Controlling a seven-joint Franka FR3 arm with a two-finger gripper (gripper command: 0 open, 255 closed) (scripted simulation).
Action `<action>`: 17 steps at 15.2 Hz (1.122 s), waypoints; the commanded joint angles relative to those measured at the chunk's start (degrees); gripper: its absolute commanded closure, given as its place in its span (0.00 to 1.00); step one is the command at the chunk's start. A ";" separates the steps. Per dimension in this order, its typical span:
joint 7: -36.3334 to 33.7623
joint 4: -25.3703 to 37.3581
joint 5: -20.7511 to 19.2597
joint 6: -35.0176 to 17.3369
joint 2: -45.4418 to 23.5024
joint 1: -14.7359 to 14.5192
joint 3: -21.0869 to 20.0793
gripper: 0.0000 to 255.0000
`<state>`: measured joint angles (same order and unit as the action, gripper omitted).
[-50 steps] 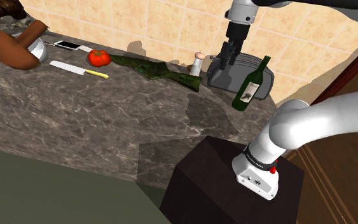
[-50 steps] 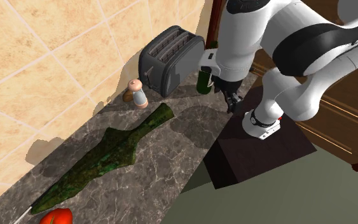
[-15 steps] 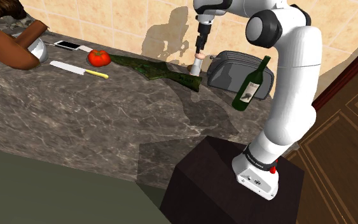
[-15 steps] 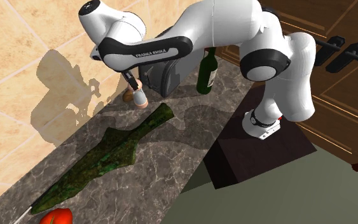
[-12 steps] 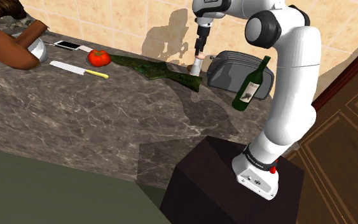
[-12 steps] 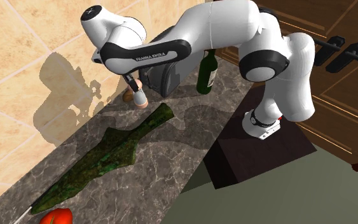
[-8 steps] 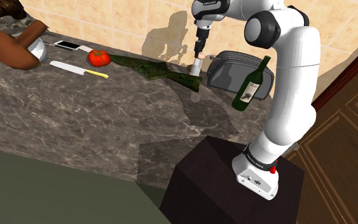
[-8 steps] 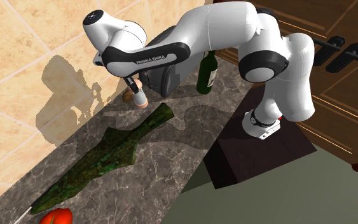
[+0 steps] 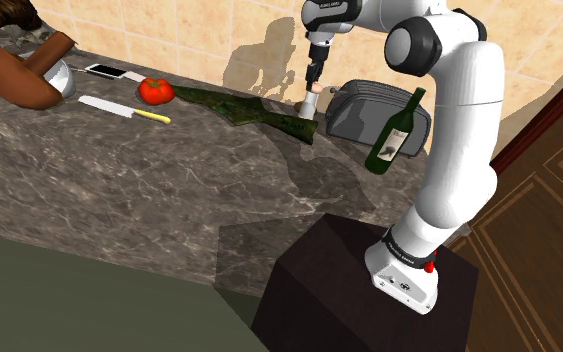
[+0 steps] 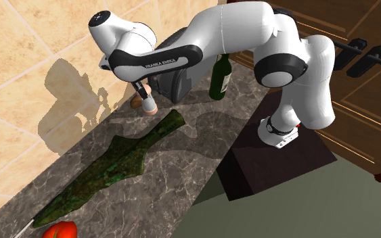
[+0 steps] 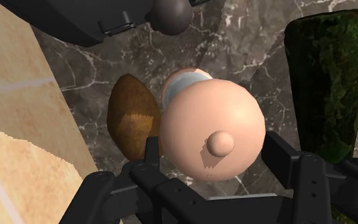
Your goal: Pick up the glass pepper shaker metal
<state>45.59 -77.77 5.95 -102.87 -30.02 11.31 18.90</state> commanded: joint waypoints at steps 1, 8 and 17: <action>-0.04 0.08 0.02 0.11 -0.19 -0.01 -0.03 1.00; -0.04 4.98 -0.13 5.31 0.15 0.36 0.12 1.00; 0.04 12.46 0.01 12.02 -0.56 1.16 0.20 1.00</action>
<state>45.58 -65.92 5.93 -91.37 -30.48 12.36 19.09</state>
